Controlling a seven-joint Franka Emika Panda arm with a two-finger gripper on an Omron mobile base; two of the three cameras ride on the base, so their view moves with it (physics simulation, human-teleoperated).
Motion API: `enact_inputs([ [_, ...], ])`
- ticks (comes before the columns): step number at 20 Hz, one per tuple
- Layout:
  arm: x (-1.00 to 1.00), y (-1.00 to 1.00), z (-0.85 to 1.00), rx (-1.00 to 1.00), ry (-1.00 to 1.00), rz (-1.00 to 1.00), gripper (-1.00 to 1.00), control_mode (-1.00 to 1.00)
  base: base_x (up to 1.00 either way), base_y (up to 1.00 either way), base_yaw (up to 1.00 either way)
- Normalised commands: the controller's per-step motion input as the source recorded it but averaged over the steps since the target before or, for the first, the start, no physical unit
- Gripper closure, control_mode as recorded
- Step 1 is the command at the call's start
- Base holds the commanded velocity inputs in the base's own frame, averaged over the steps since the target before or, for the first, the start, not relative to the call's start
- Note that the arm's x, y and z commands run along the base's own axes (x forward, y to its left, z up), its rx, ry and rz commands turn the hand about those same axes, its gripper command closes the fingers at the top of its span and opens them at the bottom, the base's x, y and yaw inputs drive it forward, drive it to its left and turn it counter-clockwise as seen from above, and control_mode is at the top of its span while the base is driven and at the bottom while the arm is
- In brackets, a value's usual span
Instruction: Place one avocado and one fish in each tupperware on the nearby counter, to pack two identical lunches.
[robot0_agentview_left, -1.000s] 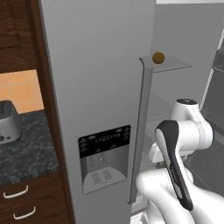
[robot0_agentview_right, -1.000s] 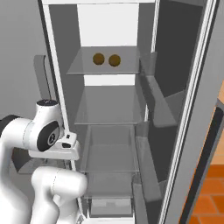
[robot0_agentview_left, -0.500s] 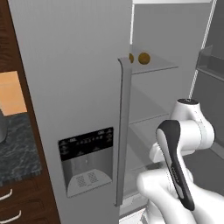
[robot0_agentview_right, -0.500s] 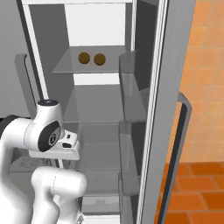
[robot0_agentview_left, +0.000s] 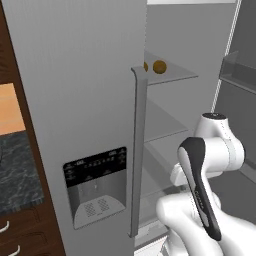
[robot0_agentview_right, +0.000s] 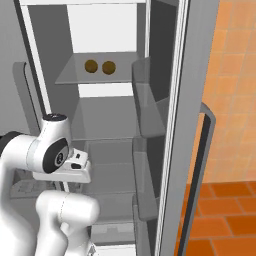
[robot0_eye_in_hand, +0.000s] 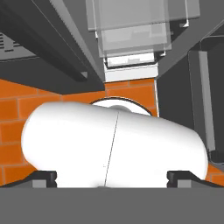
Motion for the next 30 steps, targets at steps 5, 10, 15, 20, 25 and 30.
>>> enact_inputs([
  [5, 0.00, 0.00, 0.00, 0.00, 0.00, 0.00, -1.00, 1.00, 0.00, 0.00, 0.00],
  [10, 0.00, 0.02, 0.62, -0.10, -0.49, 0.06, -1.00, -1.00, 0.00, 0.00, 0.00],
  [15, 0.06, -0.09, 0.88, -0.05, -0.57, 0.14, -1.00, -1.00, 0.00, 0.00, 0.00],
  [20, 0.10, -0.02, 0.53, -0.09, -0.40, 0.05, -1.00, -1.00, 0.00, 0.00, 0.00],
  [25, 0.13, 0.01, 0.36, -0.02, -0.34, 0.03, -1.00, -1.00, 0.00, 0.00, 0.00],
  [30, 0.47, 0.00, 0.21, 0.14, -0.07, -0.04, -1.00, -1.00, 0.00, 0.00, 0.00],
])
